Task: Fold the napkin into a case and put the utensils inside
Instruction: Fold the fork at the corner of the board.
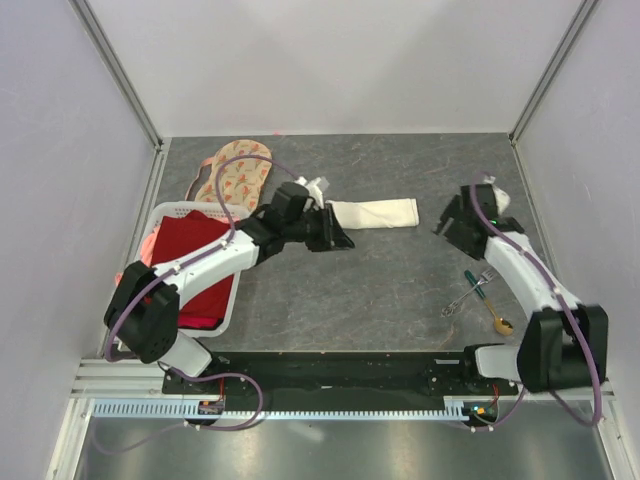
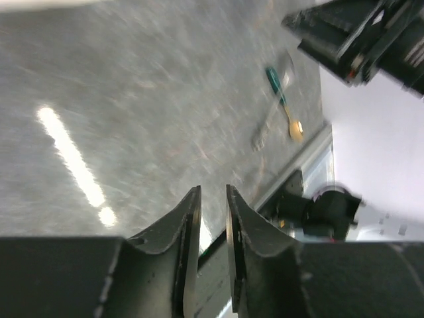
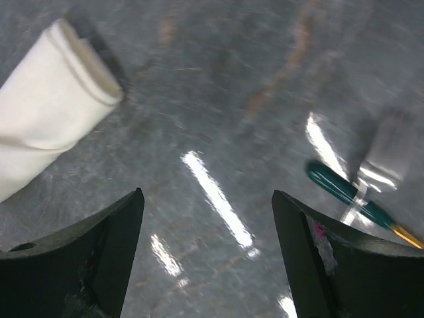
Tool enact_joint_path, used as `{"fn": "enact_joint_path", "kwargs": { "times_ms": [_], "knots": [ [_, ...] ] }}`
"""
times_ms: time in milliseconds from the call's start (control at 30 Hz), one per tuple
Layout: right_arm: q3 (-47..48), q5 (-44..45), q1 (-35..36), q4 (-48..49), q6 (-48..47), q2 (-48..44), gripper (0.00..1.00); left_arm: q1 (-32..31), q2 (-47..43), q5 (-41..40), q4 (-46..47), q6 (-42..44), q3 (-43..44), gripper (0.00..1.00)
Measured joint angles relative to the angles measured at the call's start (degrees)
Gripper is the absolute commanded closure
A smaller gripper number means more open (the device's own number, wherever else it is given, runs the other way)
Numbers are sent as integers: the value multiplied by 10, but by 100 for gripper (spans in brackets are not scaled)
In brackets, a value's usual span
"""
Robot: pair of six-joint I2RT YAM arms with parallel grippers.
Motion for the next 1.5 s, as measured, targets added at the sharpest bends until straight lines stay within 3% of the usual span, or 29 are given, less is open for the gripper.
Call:
{"fn": "enact_joint_path", "kwargs": {
  "times_ms": [233,533,633,700,933,967,1200,1300,1500],
  "knots": [
    [-92,19,-84,-105,58,-158,18,-114,-6,17,36,-7,-51,67],
    [-143,33,-162,-138,69,-105,27,-122,-91,35,49,-8,-73,65],
    [-147,24,-180,-131,67,-105,40,-122,-102,38,52,-8,-75,65],
    [-148,15,-181,-124,62,-104,43,-122,-103,42,52,-8,-78,65],
    [-217,-19,-181,-78,55,-103,44,-122,-96,47,51,-8,-79,65],
    [-220,-20,-181,-74,55,-103,46,-122,-90,48,50,-8,-76,65],
    [-207,-21,-182,-71,31,-77,89,-122,-11,68,27,-7,-10,64],
    [-200,-32,-182,-70,27,-68,100,-122,16,83,1,-3,27,62],
    [-164,-125,-178,-97,23,-80,100,-122,24,113,-73,2,77,42]
  ]
}}
